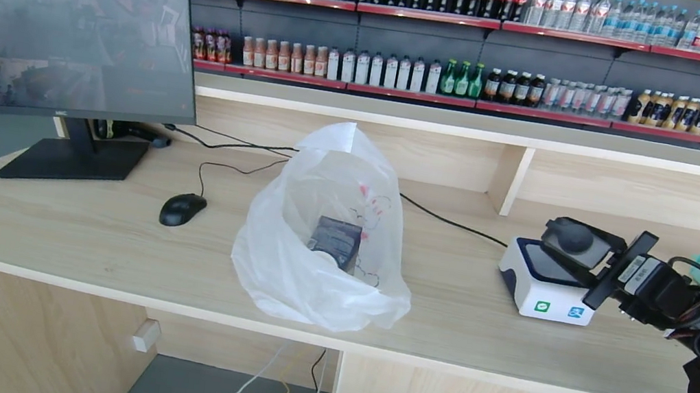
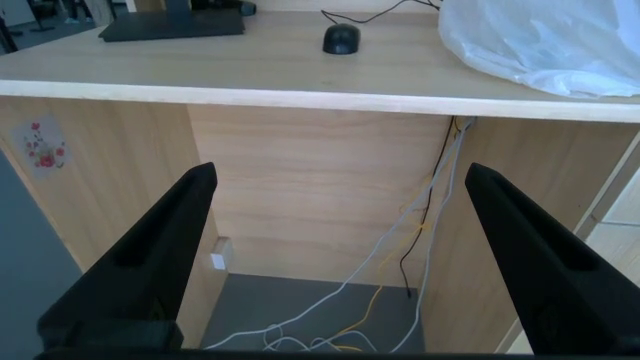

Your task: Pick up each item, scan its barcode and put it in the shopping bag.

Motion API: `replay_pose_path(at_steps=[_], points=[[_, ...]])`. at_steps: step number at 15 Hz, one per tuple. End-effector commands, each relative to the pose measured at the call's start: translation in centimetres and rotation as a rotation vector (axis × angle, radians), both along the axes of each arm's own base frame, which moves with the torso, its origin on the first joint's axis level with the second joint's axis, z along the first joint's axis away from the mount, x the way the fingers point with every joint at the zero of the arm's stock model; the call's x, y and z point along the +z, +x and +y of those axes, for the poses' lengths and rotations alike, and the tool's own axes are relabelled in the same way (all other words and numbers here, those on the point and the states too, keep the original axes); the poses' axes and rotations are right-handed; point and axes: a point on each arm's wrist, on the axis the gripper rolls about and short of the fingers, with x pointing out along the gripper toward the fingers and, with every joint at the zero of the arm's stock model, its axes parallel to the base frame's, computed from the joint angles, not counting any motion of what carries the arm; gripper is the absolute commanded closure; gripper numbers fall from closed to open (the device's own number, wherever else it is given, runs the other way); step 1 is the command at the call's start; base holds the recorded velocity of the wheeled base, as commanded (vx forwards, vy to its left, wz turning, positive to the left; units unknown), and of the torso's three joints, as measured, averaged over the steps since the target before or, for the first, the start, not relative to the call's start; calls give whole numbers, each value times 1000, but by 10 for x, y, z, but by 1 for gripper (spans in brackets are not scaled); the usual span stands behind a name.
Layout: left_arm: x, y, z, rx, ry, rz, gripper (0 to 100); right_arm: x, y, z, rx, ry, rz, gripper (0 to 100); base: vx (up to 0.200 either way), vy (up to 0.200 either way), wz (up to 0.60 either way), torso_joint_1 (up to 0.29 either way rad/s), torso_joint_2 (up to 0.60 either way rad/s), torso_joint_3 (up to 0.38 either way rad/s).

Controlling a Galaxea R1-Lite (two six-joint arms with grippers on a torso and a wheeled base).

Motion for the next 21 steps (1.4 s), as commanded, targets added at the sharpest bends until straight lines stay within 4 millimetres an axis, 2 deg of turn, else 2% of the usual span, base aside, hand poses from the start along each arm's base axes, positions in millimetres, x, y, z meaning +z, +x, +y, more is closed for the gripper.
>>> replay_pose_path(at_steps=[1,5,8,12,16,18,21], points=[[0,0,0,0,-2,-1,0,0,-2,0,0,-1,0,100,0,0,0,0,0,0],[-1,0,0,0,-3,7,0,8,-4,7,17,21,-2,100,0,0,0,0,0,0],[-1,0,0,0,-5,10,0,51,-13,21,-55,196,-32,100,0,0,0,0,0,0],[-1,0,0,0,-6,10,0,75,-31,33,-167,451,7,100,0,0,0,0,0,0],[-1,0,0,0,-8,10,0,64,-47,28,-293,728,160,100,0,0,0,0,0,0],[-1,0,0,0,-12,10,0,55,-53,27,-277,845,269,100,0,0,0,0,0,0],[-1,0,0,0,-15,10,0,39,-61,20,-334,925,356,100,0,0,0,0,0,0]])
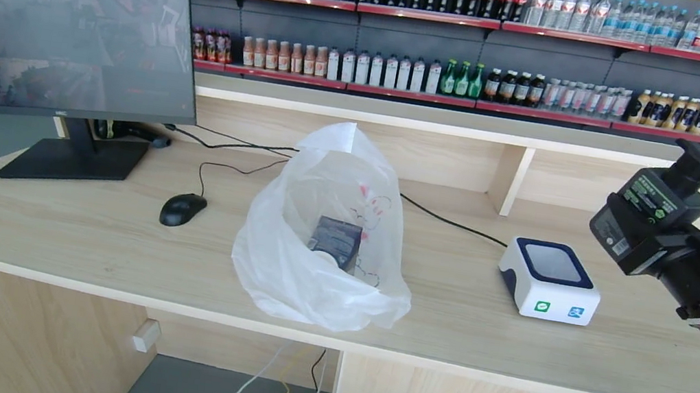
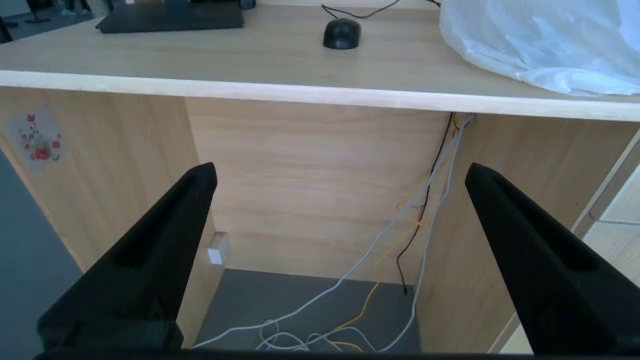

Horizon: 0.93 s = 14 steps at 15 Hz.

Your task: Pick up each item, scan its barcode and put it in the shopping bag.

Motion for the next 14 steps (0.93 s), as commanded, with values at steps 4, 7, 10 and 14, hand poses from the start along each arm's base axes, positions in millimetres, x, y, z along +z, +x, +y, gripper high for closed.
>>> replay_pose_path(at_steps=[4,7,10,14], points=[[0,0,0,0,-22,0,0,-10,-7,-5,-39,19,47,100,0,150,0,2,5,3],[0,0,0,0,-24,0,0,-11,-7,-6,-45,19,53,100,0,200,0,6,2,-1],[0,0,0,0,-24,0,0,-11,-7,-6,-45,19,54,100,0,200,0,-2,-2,5],[0,0,0,0,-30,0,0,-13,-9,-7,-46,19,61,100,0,200,0,-1,-1,2]])
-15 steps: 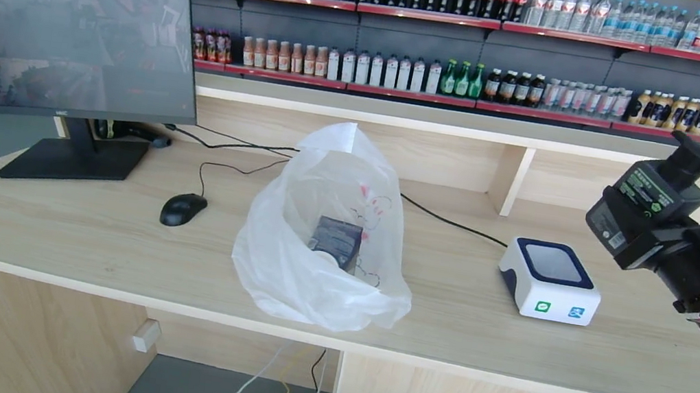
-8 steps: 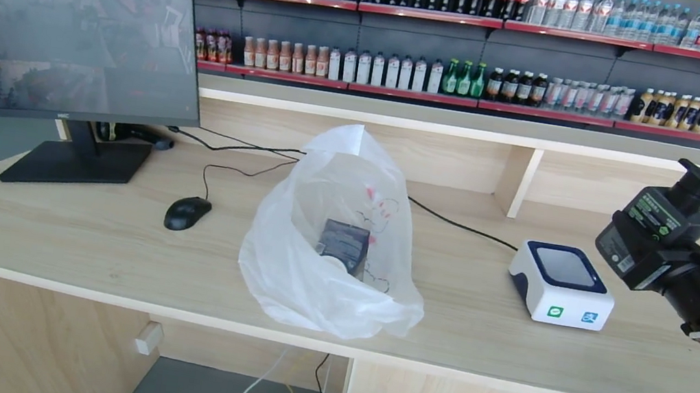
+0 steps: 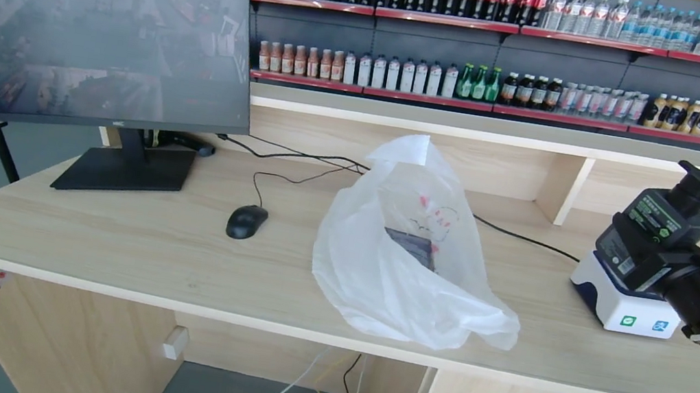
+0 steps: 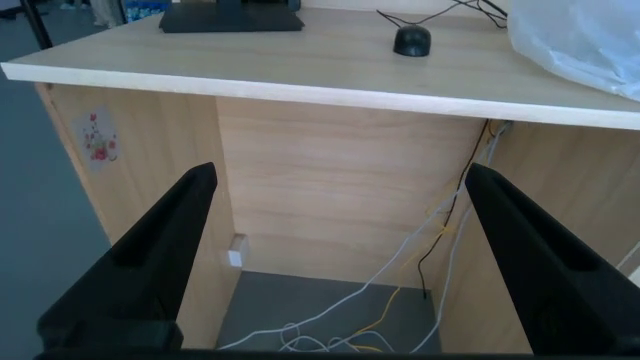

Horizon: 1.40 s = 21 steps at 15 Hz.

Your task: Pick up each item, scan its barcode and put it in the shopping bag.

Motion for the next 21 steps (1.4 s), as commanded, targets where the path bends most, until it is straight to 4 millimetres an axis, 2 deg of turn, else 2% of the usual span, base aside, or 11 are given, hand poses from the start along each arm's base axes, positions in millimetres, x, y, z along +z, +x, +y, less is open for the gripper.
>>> replay_pose_path(at_steps=[1,6,12,18,21], points=[[0,0,0,1,-4,-2,0,0,-1,0,-2,0,-2,100,0,200,0,7,12,2],[0,0,0,1,1,-1,0,1,-4,-1,-5,0,-2,100,0,200,0,3,1,3],[0,0,0,0,1,-1,0,-1,-7,-1,-2,-1,6,100,0,0,0,0,0,0],[0,0,0,1,-1,-1,0,3,-13,-1,-1,1,-7,100,200,0,0,1,-1,5],[0,0,0,1,-1,-2,0,4,-18,-2,1,36,-3,100,0,0,0,0,0,0]])
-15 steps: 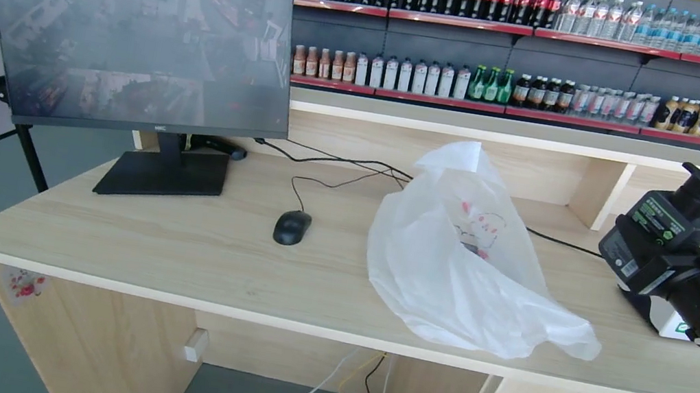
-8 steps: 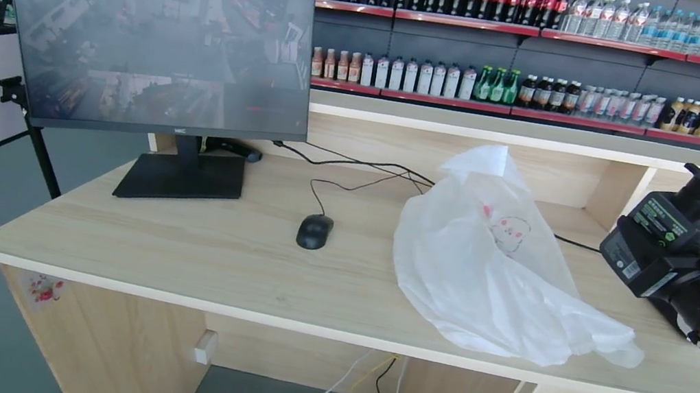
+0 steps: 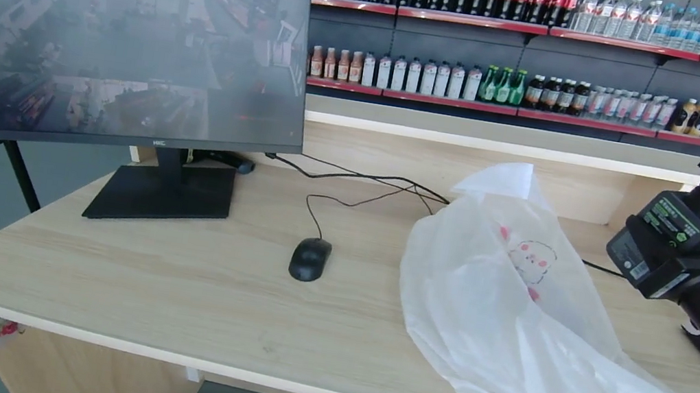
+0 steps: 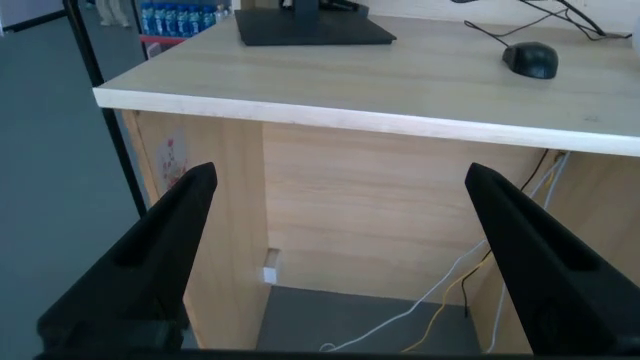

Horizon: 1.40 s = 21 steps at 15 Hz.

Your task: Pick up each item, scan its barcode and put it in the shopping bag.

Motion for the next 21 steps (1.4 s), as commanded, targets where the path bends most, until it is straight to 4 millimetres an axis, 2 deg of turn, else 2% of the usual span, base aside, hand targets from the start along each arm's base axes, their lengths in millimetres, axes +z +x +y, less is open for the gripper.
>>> replay_pose_path(at_steps=[1,4,6,9,13,21], points=[[0,0,0,0,-2,-1,0,0,-5,-1,1,15,4,100,0,0,0,0,0,0],[0,0,0,0,-2,-1,0,11,-2,1,44,112,-30,100,0,0,0,0,0,0],[0,0,0,0,-3,-1,0,29,8,6,135,265,-74,100,0,0,0,0,0,0],[0,0,0,0,-3,-1,0,28,19,13,295,523,4,100,0,0,0,0,0,0],[0,0,0,0,1,-1,0,10,23,10,541,774,248,100,0,0,0,0,0,0],[0,0,0,-1,38,-3,0,-29,31,16,906,809,699,100,0,0,0,0,0,0]])
